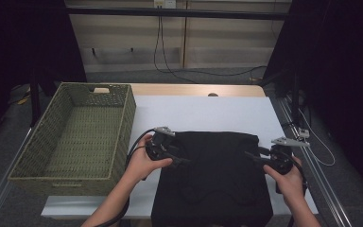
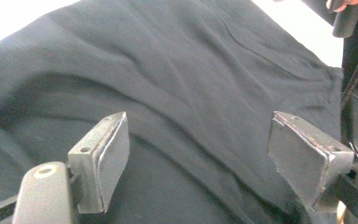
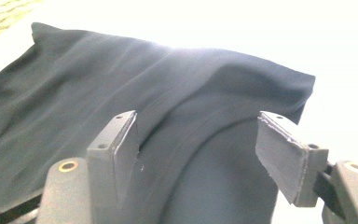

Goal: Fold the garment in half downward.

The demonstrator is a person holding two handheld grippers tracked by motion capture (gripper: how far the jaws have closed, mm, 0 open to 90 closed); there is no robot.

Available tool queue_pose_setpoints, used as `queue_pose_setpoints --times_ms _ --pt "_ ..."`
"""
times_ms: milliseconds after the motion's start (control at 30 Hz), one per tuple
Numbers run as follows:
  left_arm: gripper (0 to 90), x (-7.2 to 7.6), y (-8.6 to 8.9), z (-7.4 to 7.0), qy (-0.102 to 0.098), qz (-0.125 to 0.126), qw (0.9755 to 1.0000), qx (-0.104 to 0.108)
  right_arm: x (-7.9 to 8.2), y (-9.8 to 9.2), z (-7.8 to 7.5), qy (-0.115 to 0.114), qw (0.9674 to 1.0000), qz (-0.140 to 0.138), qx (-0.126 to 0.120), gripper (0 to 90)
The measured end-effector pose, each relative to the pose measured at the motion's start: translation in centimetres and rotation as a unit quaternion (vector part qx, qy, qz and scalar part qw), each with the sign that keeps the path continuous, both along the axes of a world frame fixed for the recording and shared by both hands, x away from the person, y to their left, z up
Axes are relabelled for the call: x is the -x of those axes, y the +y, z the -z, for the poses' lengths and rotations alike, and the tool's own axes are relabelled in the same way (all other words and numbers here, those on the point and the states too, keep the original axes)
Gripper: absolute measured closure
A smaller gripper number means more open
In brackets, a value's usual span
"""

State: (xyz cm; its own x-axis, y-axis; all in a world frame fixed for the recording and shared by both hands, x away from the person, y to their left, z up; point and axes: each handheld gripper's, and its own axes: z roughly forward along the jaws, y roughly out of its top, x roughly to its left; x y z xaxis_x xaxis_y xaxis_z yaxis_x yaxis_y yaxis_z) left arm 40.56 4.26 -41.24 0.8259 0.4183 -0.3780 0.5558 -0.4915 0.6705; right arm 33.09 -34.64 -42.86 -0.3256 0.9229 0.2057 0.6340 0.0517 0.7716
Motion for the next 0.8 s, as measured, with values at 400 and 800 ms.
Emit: queue_pose_setpoints --times_ms 400,800 --pt "19.2 -3.0 0.5 -0.6 0.007 -0.032 0.9994 0.006 -6.3 -1.0 -0.6 0.001 0.9987 0.043 0.026 31.4" --pt "18.0 -4.9 0.7 -0.1 0.020 -0.054 0.9983 -0.002 -8.4 -1.5 2.1 0.053 0.9960 0.051 0.050 32.9"
